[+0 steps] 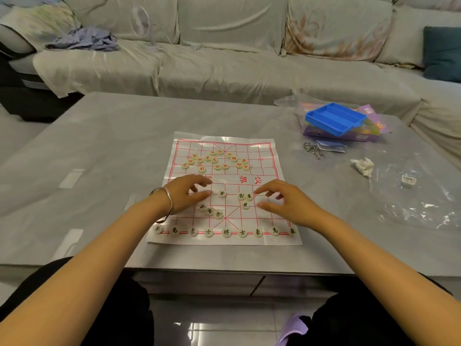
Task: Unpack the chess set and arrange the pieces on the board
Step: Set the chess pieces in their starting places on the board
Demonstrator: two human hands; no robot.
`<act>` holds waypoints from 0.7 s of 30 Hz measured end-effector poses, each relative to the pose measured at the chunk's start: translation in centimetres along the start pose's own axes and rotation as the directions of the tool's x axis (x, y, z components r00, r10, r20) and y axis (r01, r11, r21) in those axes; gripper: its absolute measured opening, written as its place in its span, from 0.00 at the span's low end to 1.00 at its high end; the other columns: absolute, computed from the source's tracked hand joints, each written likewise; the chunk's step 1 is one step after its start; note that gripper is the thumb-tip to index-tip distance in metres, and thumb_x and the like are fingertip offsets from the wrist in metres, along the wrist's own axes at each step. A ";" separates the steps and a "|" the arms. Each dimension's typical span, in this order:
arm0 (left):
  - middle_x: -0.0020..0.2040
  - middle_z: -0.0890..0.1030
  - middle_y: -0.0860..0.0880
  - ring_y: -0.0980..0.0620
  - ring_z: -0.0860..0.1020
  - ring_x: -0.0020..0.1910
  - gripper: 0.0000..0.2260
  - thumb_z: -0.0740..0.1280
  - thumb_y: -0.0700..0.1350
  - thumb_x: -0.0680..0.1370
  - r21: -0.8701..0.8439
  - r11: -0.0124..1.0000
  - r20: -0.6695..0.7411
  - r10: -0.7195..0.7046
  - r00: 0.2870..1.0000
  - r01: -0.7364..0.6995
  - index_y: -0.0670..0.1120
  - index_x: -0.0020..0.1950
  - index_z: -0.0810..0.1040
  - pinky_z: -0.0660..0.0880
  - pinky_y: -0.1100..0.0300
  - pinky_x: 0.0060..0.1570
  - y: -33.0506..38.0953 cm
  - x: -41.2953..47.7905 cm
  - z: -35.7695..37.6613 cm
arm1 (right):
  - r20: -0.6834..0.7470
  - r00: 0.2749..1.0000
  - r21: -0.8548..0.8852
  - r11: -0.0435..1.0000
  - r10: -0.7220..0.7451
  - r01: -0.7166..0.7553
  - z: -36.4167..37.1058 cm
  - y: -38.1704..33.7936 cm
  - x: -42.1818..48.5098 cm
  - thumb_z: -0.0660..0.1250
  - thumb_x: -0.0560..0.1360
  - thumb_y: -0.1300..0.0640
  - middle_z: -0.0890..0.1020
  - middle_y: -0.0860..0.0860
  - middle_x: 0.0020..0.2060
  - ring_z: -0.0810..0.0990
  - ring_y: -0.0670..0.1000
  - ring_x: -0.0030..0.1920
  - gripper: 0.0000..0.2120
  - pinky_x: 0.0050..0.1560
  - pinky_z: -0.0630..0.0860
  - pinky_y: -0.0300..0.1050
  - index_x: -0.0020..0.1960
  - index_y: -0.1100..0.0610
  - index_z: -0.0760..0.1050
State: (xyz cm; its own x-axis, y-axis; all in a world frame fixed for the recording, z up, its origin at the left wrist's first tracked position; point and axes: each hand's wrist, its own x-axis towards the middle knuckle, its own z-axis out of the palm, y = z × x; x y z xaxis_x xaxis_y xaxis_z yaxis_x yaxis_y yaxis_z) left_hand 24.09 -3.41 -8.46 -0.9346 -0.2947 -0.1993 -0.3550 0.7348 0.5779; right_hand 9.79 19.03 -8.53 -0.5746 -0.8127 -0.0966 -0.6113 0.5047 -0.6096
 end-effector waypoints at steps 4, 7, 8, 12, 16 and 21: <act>0.60 0.75 0.50 0.54 0.72 0.52 0.15 0.62 0.50 0.78 0.021 0.996 0.078 -0.082 0.994 0.081 0.51 0.64 0.72 0.72 0.59 0.55 -1.3 0.3 -0.5 | 0.011 1.000 0.006 1.000 0.025 -0.025 0.8 0.1 1.4 0.70 0.73 0.51 0.74 0.47 0.60 0.75 0.44 0.51 0.13 0.51 0.74 0.36 0.57 0.48 0.76; 0.62 0.75 0.48 0.52 0.73 0.54 0.16 0.61 0.49 0.78 0.023 0.996 0.103 -0.084 0.991 0.082 0.50 0.66 0.72 0.71 0.59 0.57 -1.3 0.6 -0.5 | 0.013 0.999 -0.003 0.999 0.042 -0.042 1.7 0.5 2.0 0.70 0.73 0.52 0.75 0.47 0.59 0.74 0.44 0.48 0.14 0.45 0.71 0.29 0.58 0.49 0.76; 0.63 0.74 0.48 0.51 0.73 0.56 0.16 0.60 0.48 0.79 0.028 0.997 0.110 -0.079 0.991 0.076 0.50 0.66 0.71 0.71 0.58 0.58 -1.1 0.7 -0.5 | 0.008 0.999 -0.006 0.999 0.047 -0.047 1.9 0.6 2.3 0.70 0.73 0.52 0.75 0.47 0.59 0.74 0.44 0.48 0.15 0.44 0.71 0.28 0.59 0.50 0.76; 0.64 0.74 0.47 0.48 0.73 0.59 0.16 0.58 0.48 0.80 0.038 0.999 0.110 -0.038 0.993 0.034 0.50 0.68 0.70 0.70 0.58 0.59 -0.4 1.4 0.0 | -0.019 0.997 0.001 0.998 0.069 -0.069 2.7 0.8 3.2 0.69 0.73 0.50 0.75 0.46 0.57 0.72 0.43 0.47 0.19 0.42 0.68 0.28 0.63 0.50 0.74; 0.62 0.74 0.47 0.51 0.72 0.52 0.17 0.57 0.49 0.80 0.051 0.998 0.099 0.019 0.995 -0.024 0.52 0.69 0.69 0.69 0.60 0.57 0.4 2.5 0.8 | 0.003 0.998 -0.023 0.998 0.063 -0.063 3.1 0.4 4.0 0.68 0.74 0.50 0.75 0.46 0.56 0.72 0.43 0.49 0.17 0.49 0.68 0.31 0.62 0.51 0.75; 0.56 0.75 0.51 0.53 0.71 0.48 0.16 0.59 0.48 0.80 0.021 0.997 0.068 0.069 0.995 -0.070 0.53 0.68 0.70 0.72 0.58 0.56 0.6 3.2 1.6 | -0.003 0.997 -0.011 0.997 0.073 -0.073 2.5 0.8 4.1 0.69 0.74 0.51 0.76 0.44 0.49 0.72 0.43 0.45 0.13 0.43 0.67 0.29 0.58 0.50 0.79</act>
State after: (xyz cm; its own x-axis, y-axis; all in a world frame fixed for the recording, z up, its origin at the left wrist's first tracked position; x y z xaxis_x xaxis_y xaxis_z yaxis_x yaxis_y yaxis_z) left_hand 20.83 -2.92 -9.99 -0.9563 -0.2014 -0.2121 -0.2887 0.7662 0.5741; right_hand 8.29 15.41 -11.41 -0.6196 -0.7726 -0.1388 -0.5734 0.5662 -0.5922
